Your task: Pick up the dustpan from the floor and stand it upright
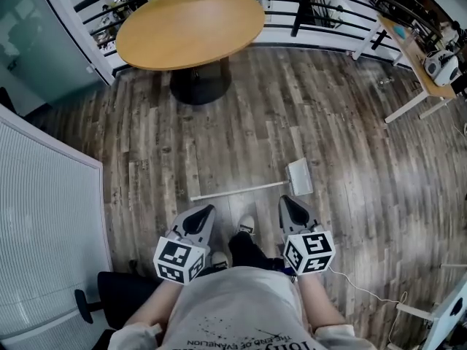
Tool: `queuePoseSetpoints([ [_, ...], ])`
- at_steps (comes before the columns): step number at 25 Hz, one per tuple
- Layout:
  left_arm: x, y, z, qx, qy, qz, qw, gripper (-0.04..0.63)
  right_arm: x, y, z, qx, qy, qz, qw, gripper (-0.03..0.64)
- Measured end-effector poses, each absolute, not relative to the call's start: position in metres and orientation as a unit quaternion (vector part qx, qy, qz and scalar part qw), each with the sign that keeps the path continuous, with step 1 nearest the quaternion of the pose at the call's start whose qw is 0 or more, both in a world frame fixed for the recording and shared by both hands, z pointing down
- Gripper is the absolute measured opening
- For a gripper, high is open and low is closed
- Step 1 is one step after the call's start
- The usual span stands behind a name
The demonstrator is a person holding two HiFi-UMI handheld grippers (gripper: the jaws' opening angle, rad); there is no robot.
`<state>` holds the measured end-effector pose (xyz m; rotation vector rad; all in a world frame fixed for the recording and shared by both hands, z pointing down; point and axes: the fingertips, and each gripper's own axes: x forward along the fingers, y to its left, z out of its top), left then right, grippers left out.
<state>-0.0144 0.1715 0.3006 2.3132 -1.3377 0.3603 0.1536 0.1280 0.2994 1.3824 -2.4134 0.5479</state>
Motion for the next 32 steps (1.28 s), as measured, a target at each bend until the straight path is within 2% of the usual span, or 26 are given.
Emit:
queuePoseSetpoints([
  [16,0.018,0.08,0.288,0.825,-0.516,0.115,0.201,0.025,0.178,0.04,0.304,0.452,-0.856,0.199,0.153,0.028],
  [32,-0.02,0.061,0.304,0.83,-0.495,0.134,0.218,0.025,0.158,0.026,0.316,0.48,-0.836,0.212,0.16,0.028],
])
